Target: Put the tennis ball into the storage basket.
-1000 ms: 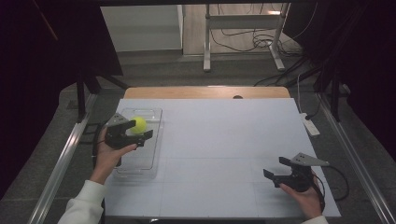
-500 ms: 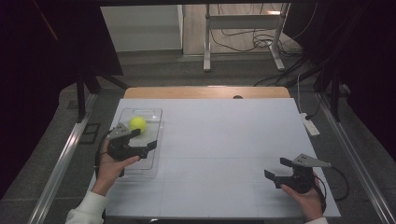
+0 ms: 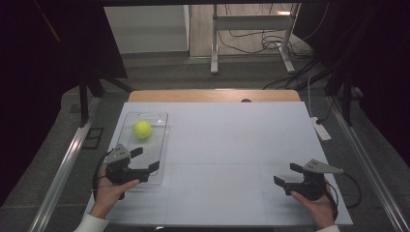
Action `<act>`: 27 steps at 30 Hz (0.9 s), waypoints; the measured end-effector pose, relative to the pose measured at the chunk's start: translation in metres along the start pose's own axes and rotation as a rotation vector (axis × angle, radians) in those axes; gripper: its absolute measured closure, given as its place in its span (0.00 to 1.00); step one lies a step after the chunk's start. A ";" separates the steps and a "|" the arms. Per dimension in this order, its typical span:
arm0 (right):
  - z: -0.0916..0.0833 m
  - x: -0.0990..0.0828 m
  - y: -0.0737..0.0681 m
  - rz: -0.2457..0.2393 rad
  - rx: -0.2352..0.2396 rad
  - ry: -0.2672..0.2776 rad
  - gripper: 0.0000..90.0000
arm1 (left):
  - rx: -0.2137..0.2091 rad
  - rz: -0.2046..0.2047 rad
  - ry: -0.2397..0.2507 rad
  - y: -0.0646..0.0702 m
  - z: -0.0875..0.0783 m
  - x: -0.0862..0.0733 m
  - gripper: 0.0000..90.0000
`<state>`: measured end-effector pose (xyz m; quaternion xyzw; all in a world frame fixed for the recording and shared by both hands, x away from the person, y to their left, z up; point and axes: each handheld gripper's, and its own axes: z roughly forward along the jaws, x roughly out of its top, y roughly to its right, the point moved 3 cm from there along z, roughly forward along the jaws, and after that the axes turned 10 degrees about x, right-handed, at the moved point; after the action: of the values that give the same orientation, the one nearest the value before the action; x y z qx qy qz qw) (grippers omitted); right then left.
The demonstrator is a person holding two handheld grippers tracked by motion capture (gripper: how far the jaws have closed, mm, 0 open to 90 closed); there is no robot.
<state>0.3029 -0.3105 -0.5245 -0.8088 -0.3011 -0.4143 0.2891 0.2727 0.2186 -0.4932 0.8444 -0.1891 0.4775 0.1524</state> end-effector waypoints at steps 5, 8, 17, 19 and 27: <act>0.000 0.001 -0.001 -0.006 -0.001 0.001 0.12 | -0.001 -0.019 -0.004 0.004 -0.005 -0.013 0.14; -0.001 0.001 -0.001 -0.002 -0.001 0.006 0.12 | -0.013 -0.004 -0.012 0.007 -0.004 -0.015 0.14; -0.003 0.003 -0.001 -0.006 0.000 0.019 0.12 | -0.026 0.011 -0.017 0.012 0.000 -0.015 0.14; -0.004 0.003 -0.001 -0.009 -0.002 0.023 0.12 | -0.029 0.015 -0.015 0.013 0.001 -0.015 0.14; -0.006 0.003 -0.001 -0.007 0.004 0.031 0.12 | -0.040 0.021 -0.024 0.013 0.004 -0.015 0.14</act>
<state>0.3003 -0.3130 -0.5190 -0.8006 -0.3005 -0.4271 0.2938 0.2626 0.2075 -0.5078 0.8449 -0.2094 0.4649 0.1620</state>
